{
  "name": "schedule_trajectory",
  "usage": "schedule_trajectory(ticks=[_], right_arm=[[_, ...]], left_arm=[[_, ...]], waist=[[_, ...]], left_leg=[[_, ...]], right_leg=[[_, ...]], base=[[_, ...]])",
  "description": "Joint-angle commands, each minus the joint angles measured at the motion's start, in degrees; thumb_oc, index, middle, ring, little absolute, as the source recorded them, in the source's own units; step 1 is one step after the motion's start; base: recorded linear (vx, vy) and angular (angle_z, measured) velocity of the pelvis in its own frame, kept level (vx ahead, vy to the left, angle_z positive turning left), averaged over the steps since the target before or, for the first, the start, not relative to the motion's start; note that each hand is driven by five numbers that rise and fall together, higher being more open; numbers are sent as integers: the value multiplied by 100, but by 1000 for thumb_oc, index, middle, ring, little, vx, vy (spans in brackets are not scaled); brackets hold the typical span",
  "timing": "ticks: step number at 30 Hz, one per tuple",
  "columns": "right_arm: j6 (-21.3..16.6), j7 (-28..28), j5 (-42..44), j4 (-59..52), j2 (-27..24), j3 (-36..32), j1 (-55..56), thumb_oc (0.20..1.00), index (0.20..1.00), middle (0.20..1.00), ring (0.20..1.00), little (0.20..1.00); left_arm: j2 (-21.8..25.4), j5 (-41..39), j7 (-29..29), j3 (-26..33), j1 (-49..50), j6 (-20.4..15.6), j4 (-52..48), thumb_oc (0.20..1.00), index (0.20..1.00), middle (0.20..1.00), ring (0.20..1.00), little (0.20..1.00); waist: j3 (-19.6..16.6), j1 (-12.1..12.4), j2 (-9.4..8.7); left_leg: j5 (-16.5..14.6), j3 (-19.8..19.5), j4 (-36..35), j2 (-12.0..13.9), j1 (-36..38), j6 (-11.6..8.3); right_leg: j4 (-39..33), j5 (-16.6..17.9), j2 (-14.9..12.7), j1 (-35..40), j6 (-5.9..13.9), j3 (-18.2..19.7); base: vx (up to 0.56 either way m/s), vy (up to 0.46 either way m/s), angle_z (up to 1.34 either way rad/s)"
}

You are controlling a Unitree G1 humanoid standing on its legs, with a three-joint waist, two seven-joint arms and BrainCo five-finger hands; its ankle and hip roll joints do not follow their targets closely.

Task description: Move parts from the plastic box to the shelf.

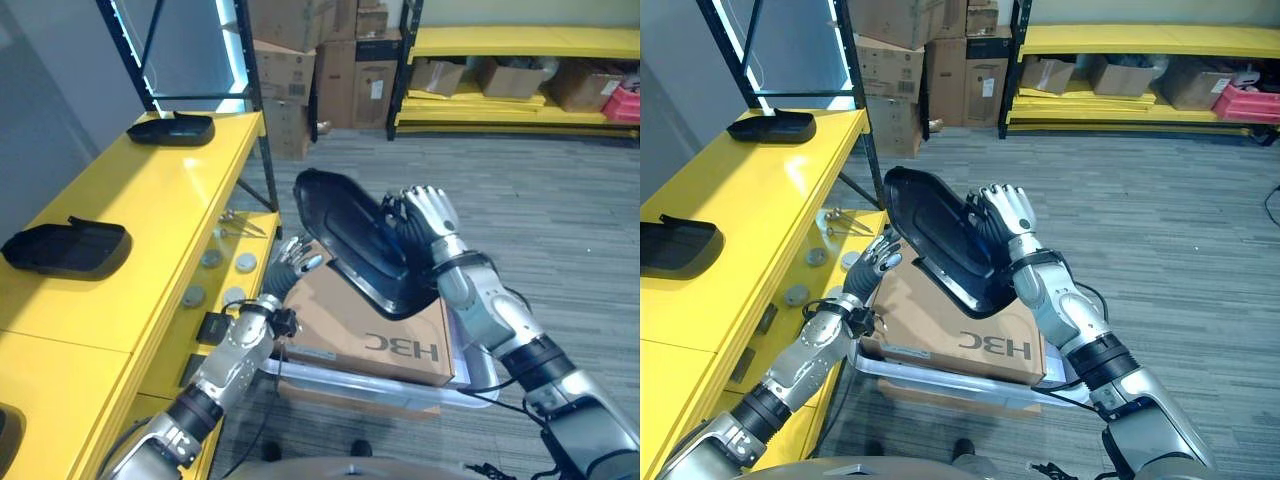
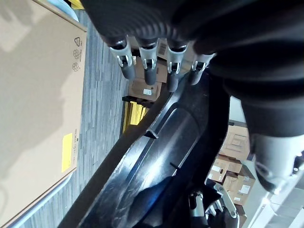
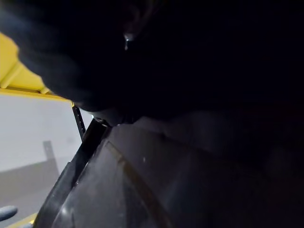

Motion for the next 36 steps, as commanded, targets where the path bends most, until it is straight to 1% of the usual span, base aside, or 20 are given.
schedule_trajectory(ticks=[1, 4, 6, 7, 9, 21, 24, 29, 31, 32, 35, 36], right_arm=[[-482, -211, 252, -790, 224, -120, -163, 200, 200, 200, 200, 200], [-437, -294, 135, -826, 239, -142, -138, 200, 200, 200, 200, 200], [-372, -409, 23, -843, 264, -167, -121, 200, 200, 200, 200, 200], [-372, -410, 23, -843, 264, -167, -120, 200, 200, 200, 200, 200], [-353, -544, -92, -896, 420, -143, -57, 200, 200, 200, 200, 200], [-414, -644, -172, -958, 567, 105, -102, 200, 200, 200, 200, 200], [-437, -679, -176, -1029, 579, 118, -118, 200, 200, 200, 200, 200], [-390, -788, -216, -1086, 476, -91, -47, 200, 200, 200, 200, 200], [-399, -880, -223, -1072, 337, -330, 86, 200, 200, 200, 200, 200], [-399, -876, -224, -1081, 335, -339, 99, 200, 200, 200, 200, 200], [-366, -920, -304, -1047, 31, -724, 344, 200, 200, 200, 200, 200], [-365, -916, -304, -1055, 29, -732, 355, 200, 200, 200, 200, 200]], left_arm=[[-42, 102, 88, -118, -516, -247, 174, 1000, 1000, 1000, 1000, 1000], [-94, 173, 286, -22, -510, -288, 190, 1000, 1000, 1000, 1000, 1000], [-168, 130, 487, 82, -451, -387, 162, 1000, 1000, 1000, 1000, 1000], [-168, 130, 487, 82, -450, -387, 162, 1000, 1000, 1000, 1000, 1000], [-277, 177, 706, 125, -385, -478, 143, 1000, 1000, 1000, 1000, 1000], [-315, 298, 825, 66, -370, -475, 155, 1000, 1000, 1000, 1000, 1000], [-291, 526, 897, 78, -360, -414, 226, 1000, 1000, 1000, 1000, 1000], [-171, 1039, 1067, 216, -308, -397, 221, 1000, 1000, 1000, 1000, 1000], [-50, 1383, 1052, 334, -203, -386, 226, 1000, 1000, 1000, 1000, 1000], [-51, 1389, 1052, 329, -197, -384, 221, 1000, 1000, 1000, 1000, 1000], [108, 1534, 1011, 568, 13, -422, 189, 1000, 1000, 1000, 1000, 1000], [110, 1534, 1010, 565, 19, -420, 183, 1000, 1000, 1000, 1000, 1000]], waist=[[-84, 67, -306], [-85, 76, -319], [-80, 86, -336], [-80, 86, -336], [-72, 89, -369], [-77, 61, -381], [-75, 63, -390], [-68, 71, -401], [-73, 62, -409], [-76, 67, -411], [-87, 67, -414], [-90, 70, -415]], left_leg=[[-719, -6, -25, 87, 165, -9], [-717, -22, -25, 82, 168, -8], [-723, -24, -25, 74, 169, -2], [-723, -25, -25, 74, 169, -1], [-729, -14, -25, 71, 169, 10], [-748, 13, -25, 69, 193, 22], [-748, 23, -25, 68, 196, 25], [-749, 26, -25, 65, 188, 28], [-756, 30, -25, 61, 194, 26], [-757, 30, -25, 61, 195, 26], [-768, 43, -25, 64, 198, 23], [-768, 43, -25, 64, 199, 23]], right_leg=[[10, -754, -303, 295, 371, -158], [10, -752, -304, 300, 366, -167], [10, -748, -306, 297, 365, -173], [10, -748, -306, 297, 365, -173], [10, -742, -315, 299, 369, -172], [10, -737, -318, 301, 377, -127], [10, -734, -319, 301, 378, -119], [10, -723, -319, 290, 384, -124], [10, -724, -318, 292, 389, -121], [10, -725, -318, 293, 389, -120], [10, -724, -323, 300, 399, -120], [10, -725, -323, 300, 399, -120]], base=[[0, -7, 5], [1, -3, 1], [0, 0, 0], [0, 0, 0], [0, 0, 0], [0, 0, 0], [0, 0, 0], [0, 0, 0], [0, 0, 0], [0, 0, 0], [0, 0, 0], [0, 0, 0]])
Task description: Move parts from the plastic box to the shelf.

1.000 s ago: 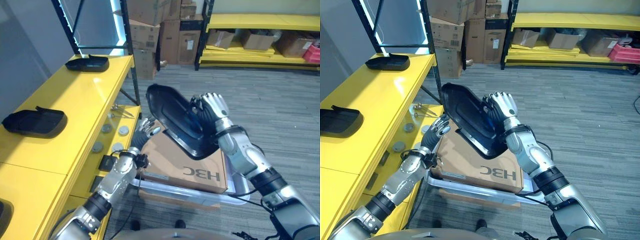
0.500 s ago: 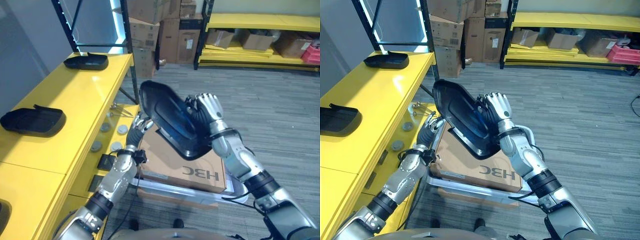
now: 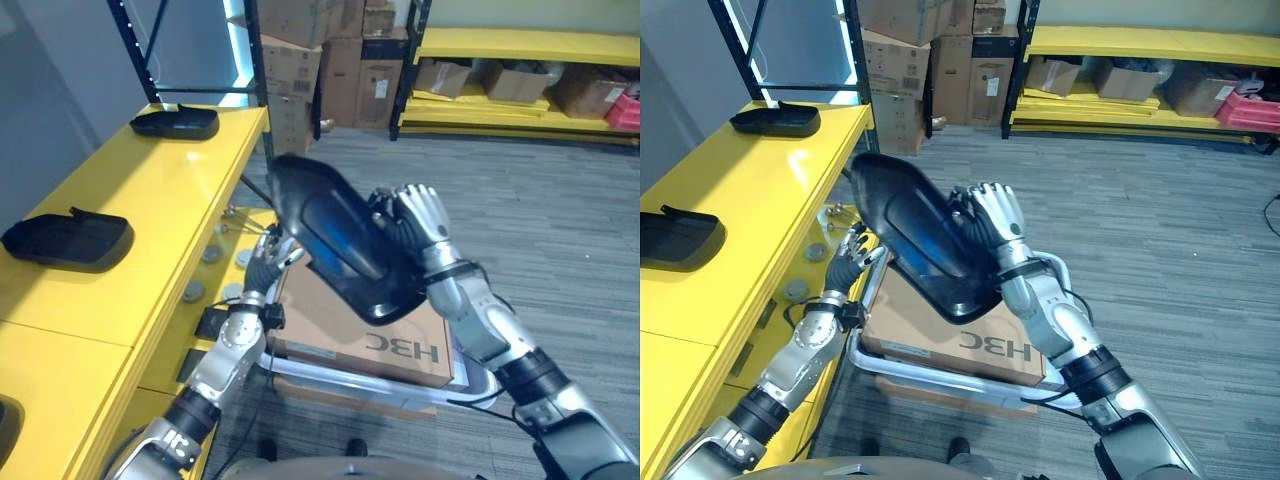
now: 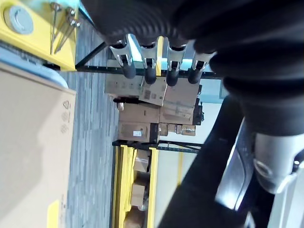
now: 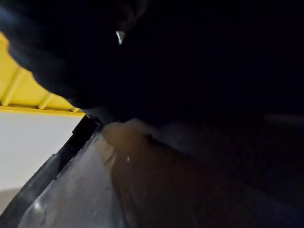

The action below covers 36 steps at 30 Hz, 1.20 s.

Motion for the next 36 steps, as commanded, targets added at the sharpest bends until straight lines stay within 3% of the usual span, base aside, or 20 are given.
schedule_trajectory(ticks=[1, 17, 21, 36], right_arm=[[-69, -406, -247, -366, -217, -621, -28, 200, 200, 200, 200, 200], [-170, -205, -239, -215, -143, -527, -39, 200, 200, 200, 200, 200], [-244, -68, -204, -101, -84, -172, -304, 200, 200, 200, 200, 200], [-502, 323, -1, -346, 191, 746, -999, 200, 200, 200, 200, 200]], left_arm=[[197, 274, -51, 128, -158, -369, 117, 1000, 1000, 1000, 1000, 1000], [173, -63, -367, 87, -246, -514, -71, 1000, 1000, 1000, 1000, 1000], [89, -491, -590, -126, -391, -515, -130, 1000, 1000, 1000, 1000, 1000], [-97, -745, -646, -400, -890, -429, 256, 1000, 1000, 1000, 1000, 1000]], waist=[[-155, 30, -303], [-177, 30, -318], [-192, 26, -327], [-203, 6, -329]], left_leg=[[-741, 75, -1, 85, 184, -24], [-744, 86, -1, 83, 187, -34], [-745, 89, -1, 89, 188, -35], [-741, 152, -1, 94, 212, -30]], right_leg=[[10, -718, -304, 270, 399, -118], [10, -710, -301, 278, 399, -130], [10, -707, -300, 277, 399, -134], [10, -688, -296, 278, 389, -111]], base=[[0, 0, 0], [0, 0, 0], [0, 0, 0], [0, 0, 0]])
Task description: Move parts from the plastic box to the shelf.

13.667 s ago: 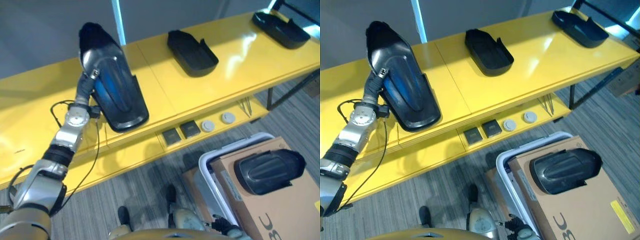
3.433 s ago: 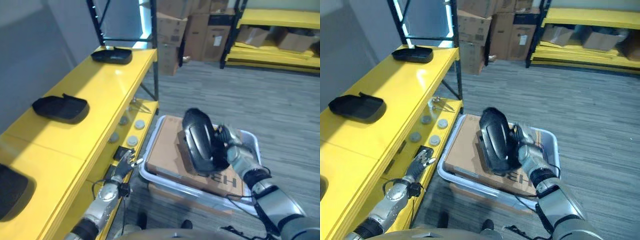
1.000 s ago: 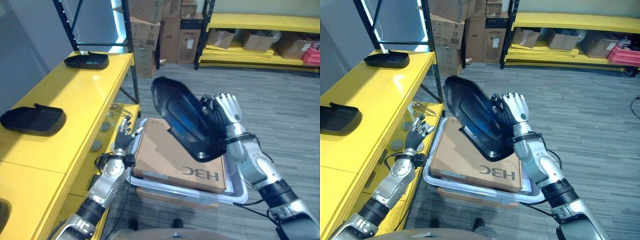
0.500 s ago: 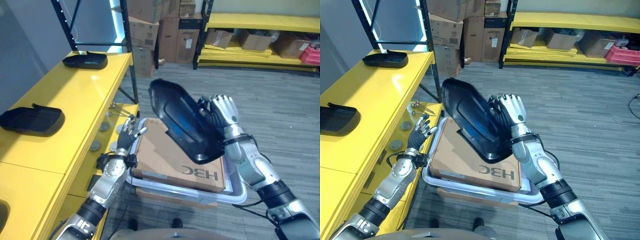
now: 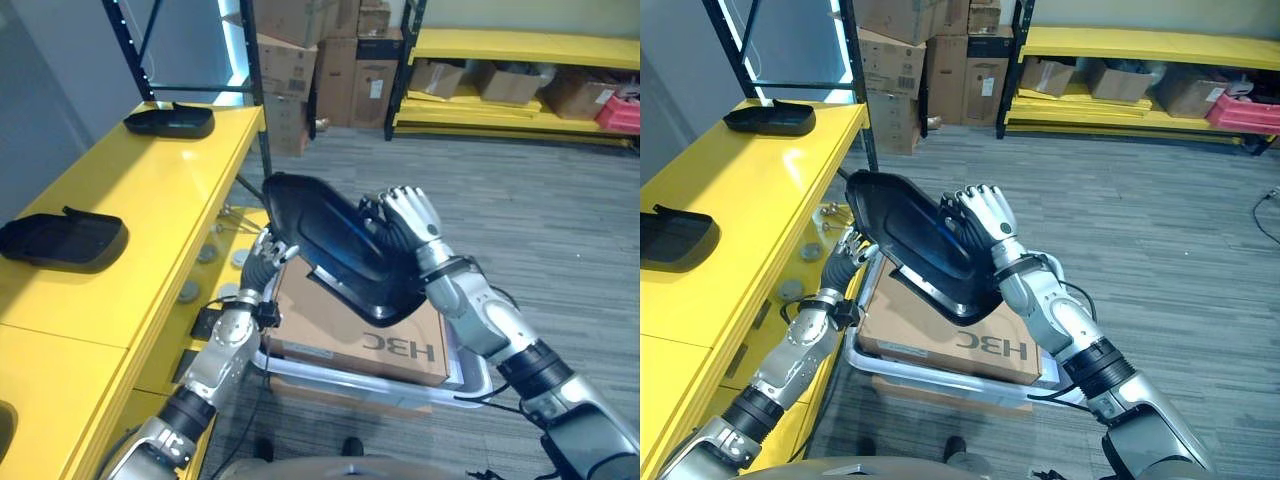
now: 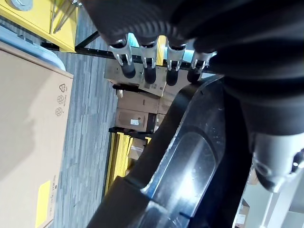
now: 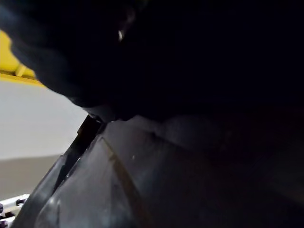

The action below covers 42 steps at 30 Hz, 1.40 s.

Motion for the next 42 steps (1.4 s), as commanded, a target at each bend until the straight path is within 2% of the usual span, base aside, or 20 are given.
schedule_trajectory(ticks=[1, 5, 7, 11, 13, 19, 20, 21, 23, 25, 32, 34, 37, 38, 41, 42], right_arm=[[-426, 9, 255, -423, 349, 284, -642, 200, 200, 200, 200, 200], [-462, 49, 389, -506, 413, 306, -600, 200, 200, 200, 200, 200], [-519, 97, 474, -631, 450, 340, -562, 200, 200, 200, 200, 200], [-644, 211, 648, -991, 515, 399, -458, 200, 200, 200, 200, 200], [-686, 229, 718, -1089, 566, 424, -423, 200, 200, 200, 200, 200], [-739, 282, 915, -1197, 647, 510, -417, 200, 200, 200, 200, 200], [-729, 297, 949, -1216, 681, 543, -421, 200, 200, 200, 200, 200], [-716, 302, 964, -1211, 699, 561, -421, 200, 200, 200, 200, 200], [-705, 300, 976, -1211, 715, 589, -433, 200, 200, 200, 200, 200], [-726, 304, 1041, -1183, 774, 632, -433, 200, 200, 200, 200, 200], [-775, 292, 1068, -1102, 871, 684, -327, 200, 200, 200, 200, 200], [-826, 272, 1104, -1082, 892, 714, -269, 200, 200, 200, 200, 200], [-1094, 301, 1358, -1113, 807, 705, -42, 200, 200, 200, 200, 200], [-1215, 259, 1431, -1152, 748, 683, 83, 1000, 1000, 1000, 1000, 1000], [-1271, 243, 1467, -1201, 714, 662, 167, 1000, 1000, 1000, 1000, 1000], [-1253, 221, 1478, -1204, 653, 555, 262, 1000, 1000, 1000, 1000, 1000]], left_arm=[[-125, -209, -156, -403, -803, -314, 282, 1000, 1000, 1000, 1000, 1000], [-122, -206, -152, -413, -831, -290, 315, 1000, 1000, 1000, 1000, 1000], [-105, 45, -83, -414, -875, -238, 419, 1000, 1000, 1000, 1000, 1000], [-48, 1151, 310, -295, -1004, -35, 788, 1000, 1000, 1000, 1000, 1000], [-50, 1369, 408, -228, -1062, 6, 903, 1000, 1000, 1000, 1000, 1000], [-88, 1505, 592, -150, -1214, 18, 1115, 1000, 1000, 1000, 1000, 1000], [-148, 1290, 639, -125, -1246, -34, 1107, 329, 329, 329, 329, 329], [-176, 1157, 656, -116, -1264, -75, 1085, 200, 200, 200, 200, 200], [-196, 991, 642, -110, -1275, -135, 1034, 200, 200, 200, 200, 200], [-228, 564, 554, -110, -1274, -352, 788, 200, 200, 200, 200, 200], [-231, 208, 482, -76, -1181, -618, 437, 200, 200, 200, 200, 200], [-199, 287, 523, -66, -1148, -684, 331, 200, 200, 200, 200, 200], [69, 1015, 564, -72, -1065, -741, 52, 200, 200, 200, 200, 200], [216, 1410, 628, -85, -1053, -726, -17, 200, 200, 200, 200, 200], [308, 1646, 680, -77, -1039, -705, -71, 200, 200, 200, 200, 200], [467, 2104, 812, -8, -1012, -671, -133, 200, 200, 200, 200, 200]], waist=[[-215, 36, -239], [-226, 25, -234], [-225, 18, -230], [-213, 14, -239], [-210, 6, -241], [-199, -13, -248], [-202, -21, -252], [-202, -26, -256], [-201, -33, -256], [-200, -47, -260], [-195, -65, -292], [-190, -66, -296], [-178, -67, -299], [-178, -58, -291], [-178, -58, -288], [-169, -65, -281]], left_leg=[[-764, 128, -29, 98, 211, 6], [-770, 134, -29, 88, 220, 12], [-772, 138, -29, 87, 222, 13], [-772, 140, -29, 84, 231, 15], [-770, 148, -29, 86, 235, 14], [-764, 167, -29, 90, 242, 16], [-763, 172, -29, 88, 241, 18], [-762, 175, -29, 87, 241, 19], [-760, 179, -29, 91, 238, 20], [-761, 190, -29, 91, 246, 19], [-773, 211, -29, 90, 255, 16], [-775, 217, -29, 93, 259, 14], [-776, 221, -29, 102, 257, 4], [-778, 216, -29, 103, 262, 0], [-782, 215, -29, 102, 272, -4], [-784, 223, -29, 102, 278, -6]], right_leg=[[9, -692, -297, 279, 392, -110], [9, -695, -298, 286, 390, -106], [9, -696, -307, 291, 390, -108], [9, -704, -313, 300, 391, -108], [9, -699, -313, 291, 395, -106], [9, -695, -319, 288, 396, -99], [9, -692, -320, 285, 395, -98], [9, -691, -319, 282, 395, -97], [9, -691, -320, 276, 395, -91], [9, -688, -321, 279, 395, -68], [9, -686, -312, 280, 396, -43], [9, -691, -311, 284, 395, -49], [9, -700, -311, 293, 397, -50], [9, -706, -310, 298, 399, -63], [9, -709, -308, 307, 401, -71], [9, -714, -308, 314, 401, -64]], base=[[0, 0, 0], [-2, 2, -2], [-7, 2, -7], [0, 0, -1], [0, 0, 0], [0, 0, 0], [0, 0, 0], [-7, 1, -4], [-3, -1, -4], [0, 0, 0], [0, 0, 0], [0, 0, 0], [0, 0, 0], [0, 0, 0], [0, 0, 0], [0, 0, 0]])
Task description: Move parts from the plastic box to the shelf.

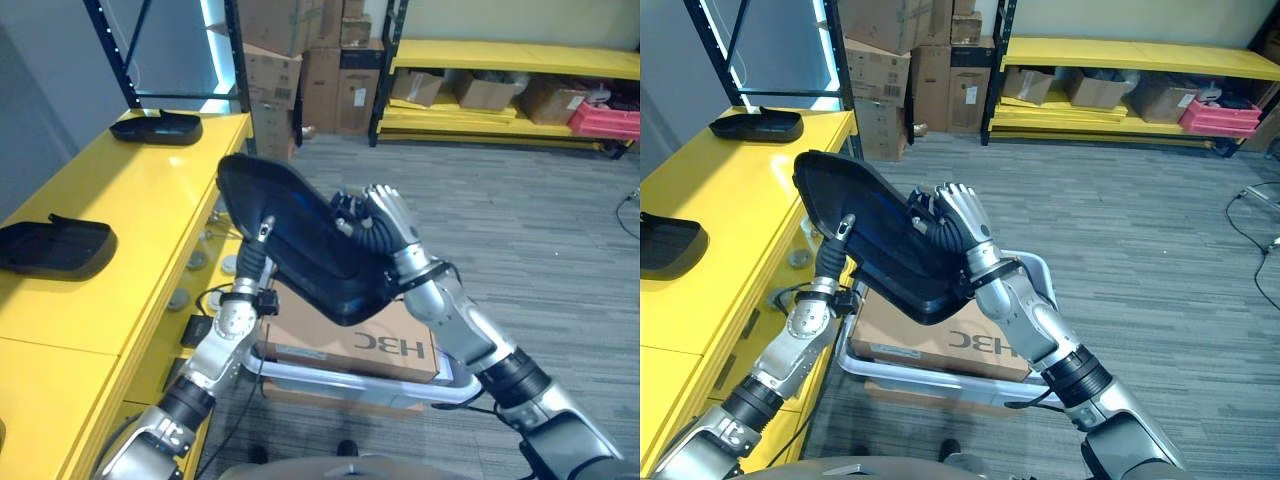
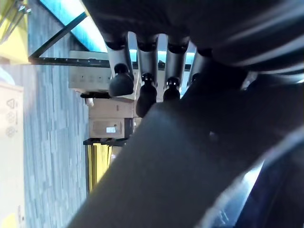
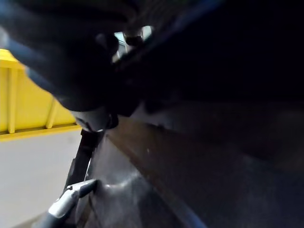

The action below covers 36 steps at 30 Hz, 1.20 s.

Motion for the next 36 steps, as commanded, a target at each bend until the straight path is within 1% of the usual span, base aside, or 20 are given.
schedule_trajectory(ticks=[1, 3, 4, 7, 8, 10, 11, 13, 14, 18, 22, 25, 26, 28, 29, 30, 31, 33, 35, 36], right_arm=[[-779, 32, 296, -553, 107, 289, 116, 1000, 1000, 1000, 1000, 1000], [-792, -2, 558, -490, 153, -16, 422, 1000, 1000, 1000, 1000, 1000], [-808, -86, 795, -340, 198, -372, 784, 1000, 1000, 1000, 1000, 1000], [-823, -120, 1034, -181, 235, -778, 1275, 1000, 1000, 1000, 1000, 1000], [-802, -192, 1126, 139, 236, -1128, 1701, 1000, 1000, 1000, 1000, 1000], [-810, -215, 1142, 296, 219, -1281, 1934, 1000, 1000, 1000, 1000, 1000], [-798, -177, 1223, 752, 193, -1480, 2250, 1000, 1000, 1000, 1000, 1000], [-825, -118, 1317, 1090, 207, -1538, 2379, 1000, 1000, 1000, 1000, 1000], [-744, -45, 1488, 1766, 299, -1571, 2575, 1000, 1000, 1000, 1000, 1000], [-520, 134, 2329, 3218, 820, -1719, 2715, 1000, 1000, 1000, 1000, 1000], [-322, 464, 2668, 4252, 1036, -1640, 2745, 1000, 1000, 1000, 1000, 1000], [-124, 740, 2899, 5458, 1330, -1474, 2571, 1000, 1000, 1000, 1000, 1000], [-139, 738, 2900, 5484, 1335, -1465, 2554, 1000, 1000, 1000, 1000, 1000], [-70, 731, 2804, 6105, 1534, -1356, 2371, 1000, 1000, 1000, 1000, 1000], [-72, 730, 2804, 6109, 1535, -1354, 2368, 1000, 1000, 1000, 1000, 1000], [-36, 749, 2875, 6436, 1639, -1335, 2270, 1000, 1000, 1000, 1000, 1000], [37, 800, 2894, 6908, 1774, -1257, 2095, 1000, 1000, 1000, 1000, 1000], [128, 759, 2701, 7353, 1825, -1164, 1844, 1000, 1000, 1000, 1000, 1000], [161, 726, 2606, 7463, 1834, -1141, 1797, 1000, 1000, 1000, 1000, 1000], [177, 710, 2516, 7550, 1841, -1121, 1798, 1000, 1000, 1000, 1000, 1000]], left_arm=[[246, 1340, 244, -5, -722, -328, -121, 200, 200, 200, 200, 200], [435, 1839, 357, 135, -658, -281, -205, 200, 200, 200, 200, 200], [718, 2512, 420, 244, -661, -236, -241, 200, 200, 200, 200, 200], [958, 2937, 502, 373, -586, -210, -378, 200, 200, 200, 200, 200], [1197, 3374, 553, 536, -535, -201, -522, 200, 200, 200, 200, 200], [1292, 3546, 564, 610, -489, -217, -638, 200, 200, 200, 200, 200], [1441, 3811, 615, 736, -481, -234, -746, 200, 200, 200, 200, 200], [1470, 3831, 601, 779, -471, -271, -816, 200, 200, 200, 200, 200], [1457, 3655, 533, 885, -435, -371, -959, 200, 200, 200, 200, 200], [1373, 2975, 321, 1124, -230, -562, -1337, 200, 200, 200, 200, 200], [1311, 2476, 139, 1261, 8, -702, -1615, 200, 200, 200, 200, 200], [1154, 1811, -92, 1499, 331, -956, -1929, 200, 200, 200, 200, 200], [1160, 1802, -102, 1513, 342, -952, -1943, 200, 200, 200, 200, 200], [1145, 1581, -122, 1804, 634, -1072, -2303, 200, 200, 200, 200, 200], [1146, 1581, -123, 1807, 636, -1070, -2306, 200, 200, 200, 200, 200], [1152, 1551, -132, 1892, 720, -1117, -2431, 200, 200, 200, 200, 200], [1147, 1554, -130, 2001, 803, -1155, -2610, 200, 200, 200, 200, 200], [1129, 1570, -119, 2035, 724, -1220, -2758, 200, 200, 200, 200, 200], [1090, 1579, -100, 2058, 746, -1183, -2825, 200, 200, 200, 200, 200], [1061, 1660, -77, 2071, 806, -1193, -2842, 200, 200, 200, 200, 200]], waist=[[-96, 56, -173], [-83, 35, -161], [-72, -5, -138], [-71, -37, -129], [-67, -80, -110], [-78, -89, -114], [-81, -119, -119], [-87, -126, -124], [-86, -141, -138], [-43, -135, -158], [8, -69, -201], [133, 121, -238], [134, 113, -240], [299, 316, -255], [299, 312, -256], [408, 429, -262], [577, 644, -223], [774, 888, -172], [768, 925, -145], [759, 1007, -125]], left_leg=[[-783, 128, -1, 99, 201, -7], [-779, 149, -1, 98, 204, -4], [-780, 167, -1, 99, 200, -7], [-793, 200, -1, 98, 206, -14], [-807, 208, -1, 104, 208, -17], [-815, 213, -1, 105, 211, -19], [-823, 217, -1, 109, 219, -19], [-825, 218, -1, 108, 222, -20], [-829, 226, -1, 112, 228, -18], [-814, 234, -1, 108, 217, -12], [-791, 224, -1, 114, 171, -38], [-689, 110, -1, 190, 92, -109], [-689, 108, -1, 193, 91, -112], [-575, -40, 77, 261, -58, -183], [-575, -42, 78, 261, -60, -183], [-552, -135, 211, 285, -209, -218], [-490, -308, 379, 342, -452, -320], [-217, -447, 727, 348, -976, -473], [-175, -485, 776, 300, -1136, -437], [-203, -354, 790, 302, -1178, -411]], right_leg=[[8, -751, -309, 298, 416, -179], [8, -746, -311, 289, 419, -163], [8, -741, -311, 271, 428, -147], [8, -745, -313, 271, 436, -139], [8, -750, -310, 261, 440, -134], [8, -751, -309, 264, 443, -130], [8, -747, -307, 264, 448, -128], [8, -743, -307, 264, 451, -130], [8, -737, -304, 262, 454, -128], [8, -716, -292, 212, 456, -96], [8, -728, -259, 184, 430, -96], [8, -778, -179, 159, 357, -168], [8, -779, -177, 158, 355, -170], [8, -826, -110, 120, 287, -239], [8, -826, -110, 120, 287, -241], [8, -851, -86, 96, 246, -294], [8, -916, -48, 75, 188, -446], [8, -974, -125, 14, 152, -801], [8, -968, -170, -42, 142, -982], [8, -1008, -214, -36, 139, -1212]], base=[[0, 0, 0], [0, 0, 0], [0, 0, 0], [4, 0, -1], [13, -7, -4], [0, 0, 0], [9, -6, -5], [4, -5, -2], [-1, -31, 0], [-8, -23, -3], [-7, -44, -13], [-14, -130, 1], [-4, -100, 7], [-15, -145, 26], [-49, -158, 25], [-94, -161, 15], [-180, -198, 33], [-165, -134, 80], [-70, -64, 124], [-68, -83, 102]])
